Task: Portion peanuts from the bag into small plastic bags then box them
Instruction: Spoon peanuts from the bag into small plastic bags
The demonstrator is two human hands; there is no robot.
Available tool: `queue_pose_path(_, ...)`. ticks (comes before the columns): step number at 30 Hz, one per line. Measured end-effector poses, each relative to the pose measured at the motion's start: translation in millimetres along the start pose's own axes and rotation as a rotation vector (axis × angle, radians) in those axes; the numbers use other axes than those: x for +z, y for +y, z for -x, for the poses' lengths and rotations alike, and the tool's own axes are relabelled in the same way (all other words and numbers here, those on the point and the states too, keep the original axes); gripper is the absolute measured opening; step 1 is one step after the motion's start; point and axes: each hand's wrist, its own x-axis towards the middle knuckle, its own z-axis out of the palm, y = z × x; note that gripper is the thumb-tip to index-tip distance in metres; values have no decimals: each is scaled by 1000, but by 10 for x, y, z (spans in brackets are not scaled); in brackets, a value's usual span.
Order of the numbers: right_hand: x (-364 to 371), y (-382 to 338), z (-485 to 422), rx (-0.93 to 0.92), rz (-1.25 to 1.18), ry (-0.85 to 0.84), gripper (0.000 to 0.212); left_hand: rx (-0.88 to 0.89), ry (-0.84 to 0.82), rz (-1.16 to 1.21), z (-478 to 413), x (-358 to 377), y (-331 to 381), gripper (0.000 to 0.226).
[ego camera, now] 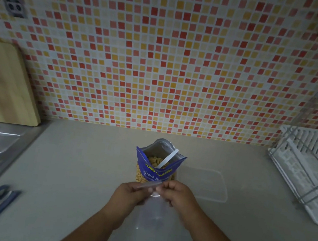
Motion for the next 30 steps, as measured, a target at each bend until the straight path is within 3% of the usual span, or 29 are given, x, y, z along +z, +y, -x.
queue_pose_path(2, -13, -125, 40, -90, 20, 21, 21, 86, 90, -54, 33, 43, 138, 6)
queue_pose_path(5, -47, -366, 89, -194, -1, 88, 14, 213, 214, -124, 78, 100, 345, 29)
queue_pose_path(12, -53, -789, 140, -184, 127, 90, 13, 560, 426, -700, 53, 190, 634, 31)
queue_pose_path(17, -130, -917, 167, -302, 380, 149, 17, 601, 436, -894, 8, 217, 799, 25)
queue_pose_path(21, -181, -1002, 147, -315, 418, 119, 22, 651, 360, -926, -35, 218, 915, 30)
queue_pose_path(25, -281, -1051, 73, -342, 455, 85, 25, 557, 137, -1011, -49, 173, 1077, 88)
queue_pose_path(26, -297, -1060, 54, -348, 467, 49, 25, 556, 113, -1012, -52, 172, 1129, 85)
queue_pose_path(30, -323, -1082, -31, -358, 512, -68, 32, 628, 95, -985, -55, 209, 1272, 38)
